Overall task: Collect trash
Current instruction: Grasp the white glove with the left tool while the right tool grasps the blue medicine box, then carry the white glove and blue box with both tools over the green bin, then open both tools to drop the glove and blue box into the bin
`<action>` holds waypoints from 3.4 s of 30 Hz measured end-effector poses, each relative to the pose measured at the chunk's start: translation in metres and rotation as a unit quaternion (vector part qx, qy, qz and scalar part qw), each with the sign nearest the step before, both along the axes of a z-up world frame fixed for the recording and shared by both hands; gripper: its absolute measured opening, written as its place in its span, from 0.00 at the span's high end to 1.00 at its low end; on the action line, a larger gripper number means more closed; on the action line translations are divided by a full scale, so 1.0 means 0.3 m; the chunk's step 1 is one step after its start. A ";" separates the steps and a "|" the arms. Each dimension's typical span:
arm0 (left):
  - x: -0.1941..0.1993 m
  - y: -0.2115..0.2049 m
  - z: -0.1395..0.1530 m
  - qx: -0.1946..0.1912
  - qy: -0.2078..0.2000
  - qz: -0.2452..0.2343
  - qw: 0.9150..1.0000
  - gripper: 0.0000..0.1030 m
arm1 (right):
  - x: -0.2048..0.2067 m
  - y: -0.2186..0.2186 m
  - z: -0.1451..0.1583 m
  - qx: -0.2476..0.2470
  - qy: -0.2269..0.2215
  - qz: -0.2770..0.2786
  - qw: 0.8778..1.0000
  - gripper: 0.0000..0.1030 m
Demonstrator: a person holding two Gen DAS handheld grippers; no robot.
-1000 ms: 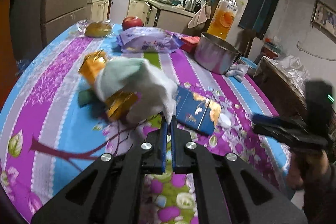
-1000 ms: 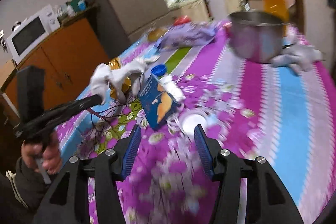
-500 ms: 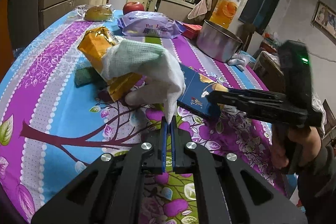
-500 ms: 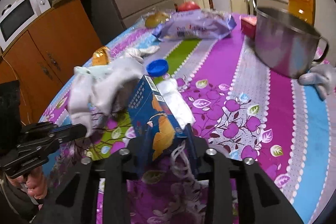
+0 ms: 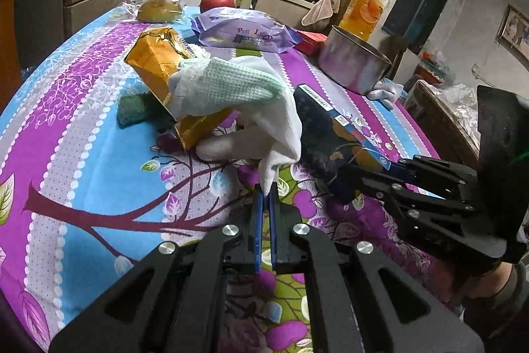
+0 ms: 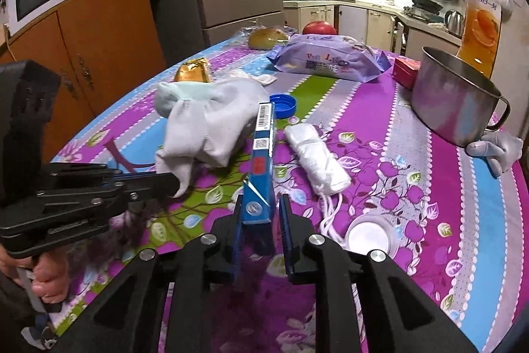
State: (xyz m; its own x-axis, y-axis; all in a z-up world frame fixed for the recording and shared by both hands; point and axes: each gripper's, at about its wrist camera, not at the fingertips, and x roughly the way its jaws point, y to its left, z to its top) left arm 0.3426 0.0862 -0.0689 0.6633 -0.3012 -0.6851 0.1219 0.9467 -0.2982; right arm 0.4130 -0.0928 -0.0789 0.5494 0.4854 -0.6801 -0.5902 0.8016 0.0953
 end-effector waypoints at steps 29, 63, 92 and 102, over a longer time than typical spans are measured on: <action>-0.149 -0.193 0.374 0.052 -0.160 -0.045 0.985 0.99 | -0.324 -0.317 0.286 0.073 -0.112 -0.138 0.981 0.88; -0.234 -0.990 0.484 0.020 -0.192 -0.242 0.951 0.99 | -0.755 -1.197 0.499 0.020 -0.137 -0.401 0.906 0.88; -0.277 -1.640 0.343 0.046 -0.122 -0.389 0.912 0.99 | -0.806 -1.788 0.220 0.017 0.095 -0.485 0.869 0.88; -0.232 -1.718 0.235 0.081 -0.073 -0.386 0.916 0.99 | -0.753 -1.830 0.110 0.016 0.157 -0.477 0.864 0.88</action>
